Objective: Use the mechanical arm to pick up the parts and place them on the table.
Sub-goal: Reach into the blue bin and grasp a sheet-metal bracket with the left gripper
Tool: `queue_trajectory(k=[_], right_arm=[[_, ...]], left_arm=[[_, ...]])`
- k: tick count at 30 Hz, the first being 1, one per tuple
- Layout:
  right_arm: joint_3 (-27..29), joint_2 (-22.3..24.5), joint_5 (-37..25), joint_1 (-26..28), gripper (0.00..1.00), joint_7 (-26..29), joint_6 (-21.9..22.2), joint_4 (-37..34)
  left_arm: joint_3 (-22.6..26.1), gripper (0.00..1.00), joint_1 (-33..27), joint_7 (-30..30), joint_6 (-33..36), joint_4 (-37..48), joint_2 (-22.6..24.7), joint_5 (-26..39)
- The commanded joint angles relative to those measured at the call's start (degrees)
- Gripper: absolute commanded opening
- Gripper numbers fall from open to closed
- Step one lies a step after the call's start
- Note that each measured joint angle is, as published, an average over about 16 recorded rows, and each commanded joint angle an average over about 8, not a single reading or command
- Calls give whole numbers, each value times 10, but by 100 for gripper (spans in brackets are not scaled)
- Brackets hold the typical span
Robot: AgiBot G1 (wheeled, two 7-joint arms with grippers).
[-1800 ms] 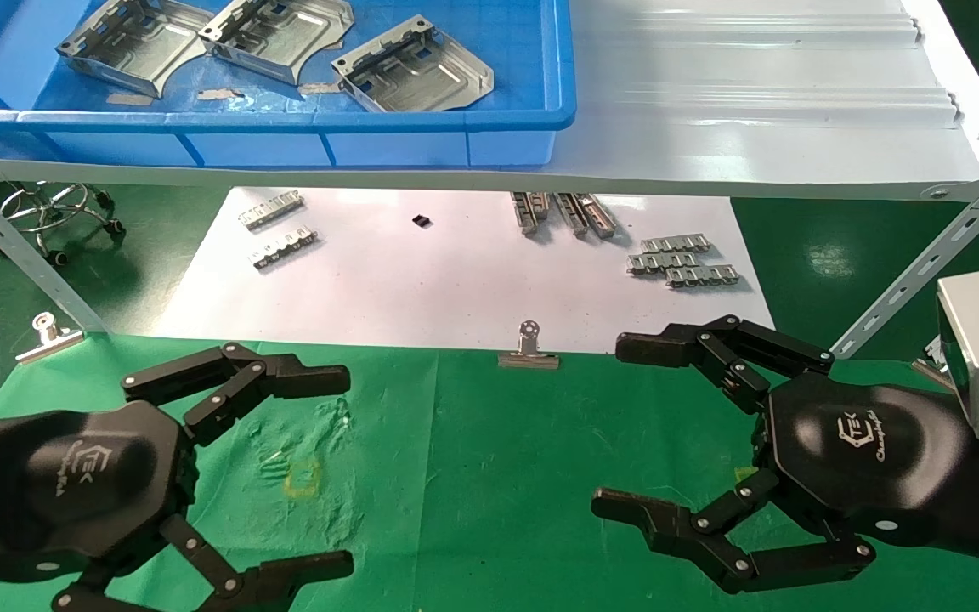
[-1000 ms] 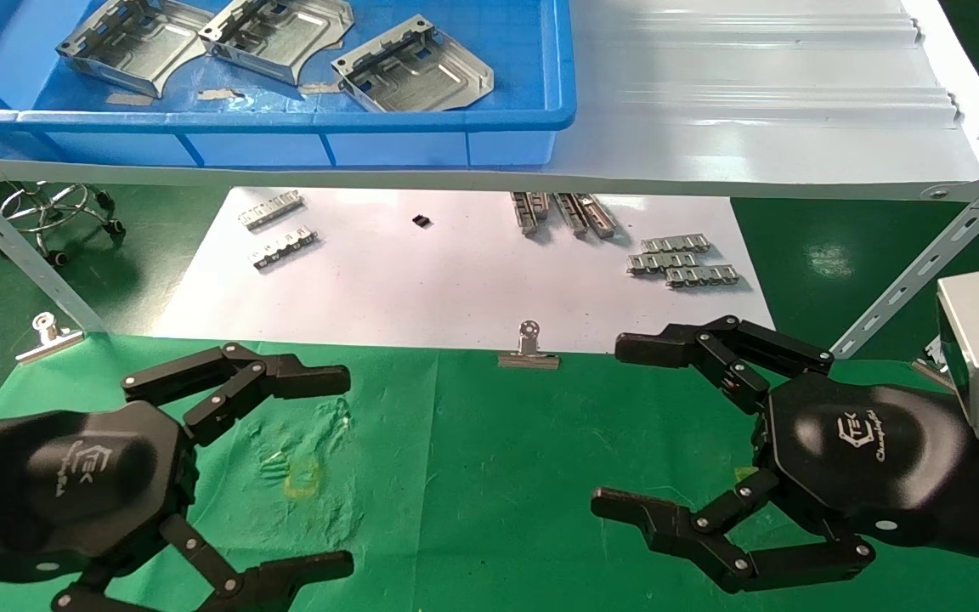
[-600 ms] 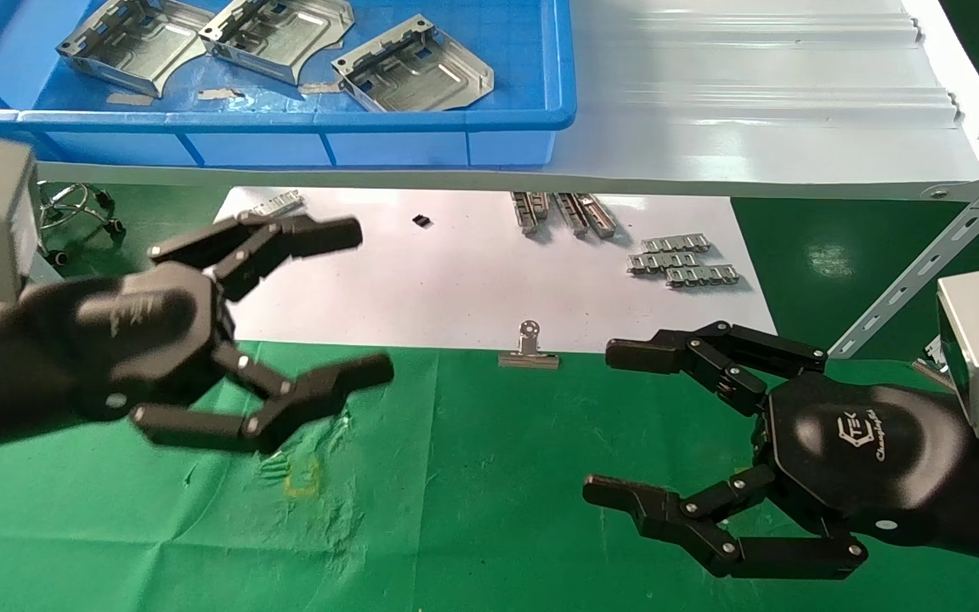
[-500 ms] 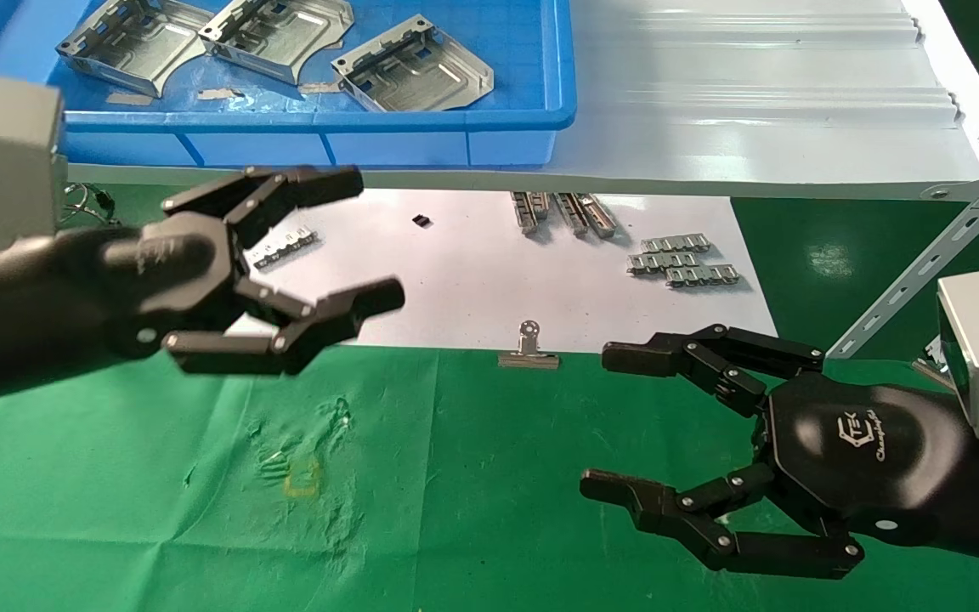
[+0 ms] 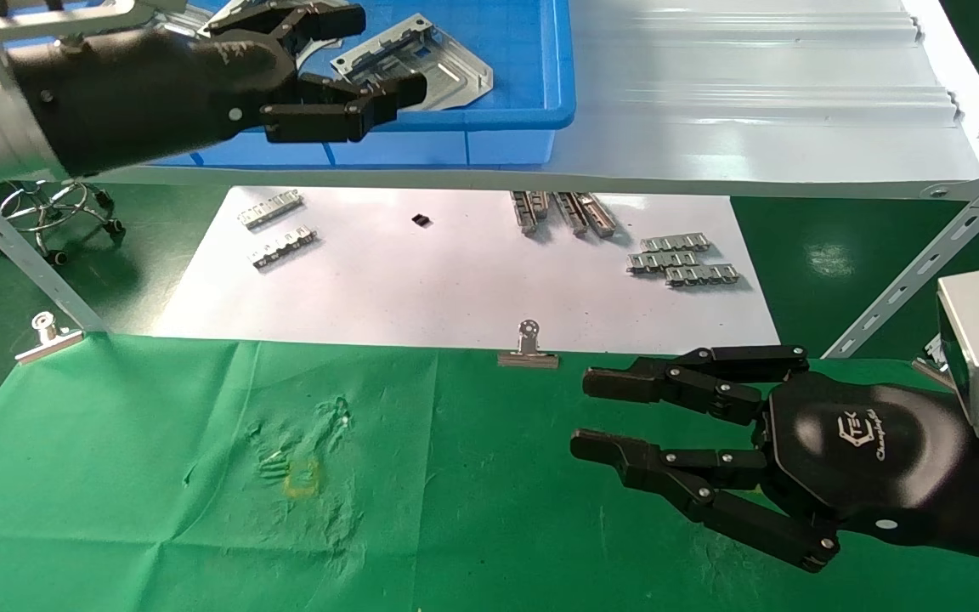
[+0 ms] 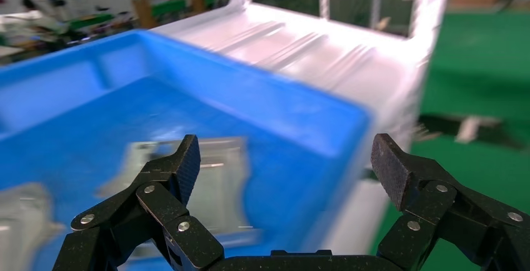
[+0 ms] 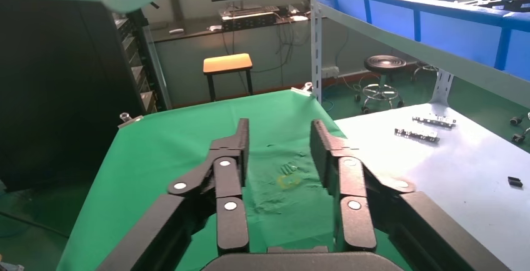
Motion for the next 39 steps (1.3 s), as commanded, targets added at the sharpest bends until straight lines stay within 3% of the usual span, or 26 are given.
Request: queue_trajectory(k=[1,7,9,11,15,18,39], right_arm=[[0,0,0,0,0,0,0,0],[0,0,0,0,0,0,0,0],[0,0,0,0,0,0,0,0],[0,0,0,0,0,0,0,0],[0,0,0,0,0,0,0,0],[0,0,0,0,0,0,0,0],[0,0,0,0,0,0,0,0]], left_arm=[[12,100,-39,22,-12,55,21,27],[42,99,-111,64,-90,165,79,91],[50,91,-129,72,-103,193,95,104],[56,73,-144,79,-113,217,109,115],[65,24,-165,89,-127,257,130,128],[68,2,-175,96,-137,280,142,134],[70,0,-188,116,-173,330,168,137]])
